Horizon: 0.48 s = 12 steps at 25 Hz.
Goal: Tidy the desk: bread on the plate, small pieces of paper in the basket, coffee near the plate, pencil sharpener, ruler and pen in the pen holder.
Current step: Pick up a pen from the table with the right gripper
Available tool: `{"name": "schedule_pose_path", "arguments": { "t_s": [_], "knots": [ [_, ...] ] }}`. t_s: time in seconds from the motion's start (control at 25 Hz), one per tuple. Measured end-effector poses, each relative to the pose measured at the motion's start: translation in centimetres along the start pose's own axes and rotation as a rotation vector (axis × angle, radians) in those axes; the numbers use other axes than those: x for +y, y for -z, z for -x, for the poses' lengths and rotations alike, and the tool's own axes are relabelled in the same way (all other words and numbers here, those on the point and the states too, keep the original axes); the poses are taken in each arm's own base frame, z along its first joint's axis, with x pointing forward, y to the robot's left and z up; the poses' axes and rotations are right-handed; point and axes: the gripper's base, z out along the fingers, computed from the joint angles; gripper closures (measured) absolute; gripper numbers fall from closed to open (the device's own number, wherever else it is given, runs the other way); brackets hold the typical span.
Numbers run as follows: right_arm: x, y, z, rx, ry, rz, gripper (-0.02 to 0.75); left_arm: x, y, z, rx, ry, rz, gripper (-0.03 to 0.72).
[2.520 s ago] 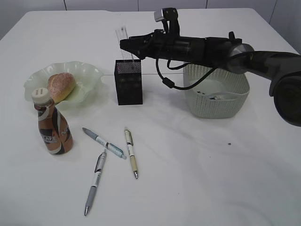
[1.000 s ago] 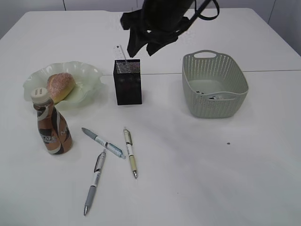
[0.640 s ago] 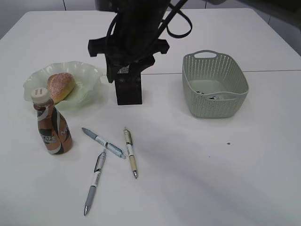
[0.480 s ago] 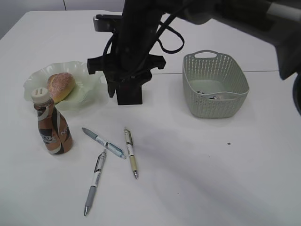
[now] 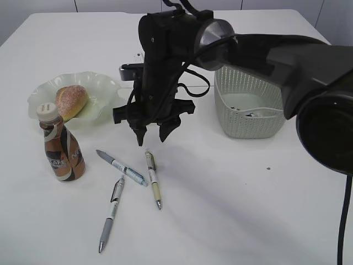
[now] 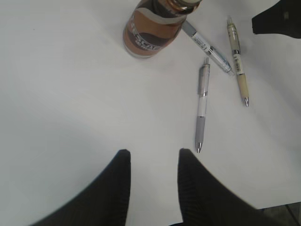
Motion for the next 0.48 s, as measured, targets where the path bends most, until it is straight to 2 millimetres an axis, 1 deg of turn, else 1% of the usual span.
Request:
{"name": "schedule_pose_path", "arguments": {
  "t_s": [0.32, 0.48],
  "knots": [
    [-0.4, -3.2, -0.3, 0.057, -0.008, -0.018, 0.355, 0.0, 0.0, 0.0, 0.0, 0.0, 0.0, 0.434],
    [-0.5, -3.8, -0.3, 0.066, -0.009, -0.021, 0.355, 0.0, 0.0, 0.0, 0.0, 0.0, 0.0, 0.434]
  ]
}}
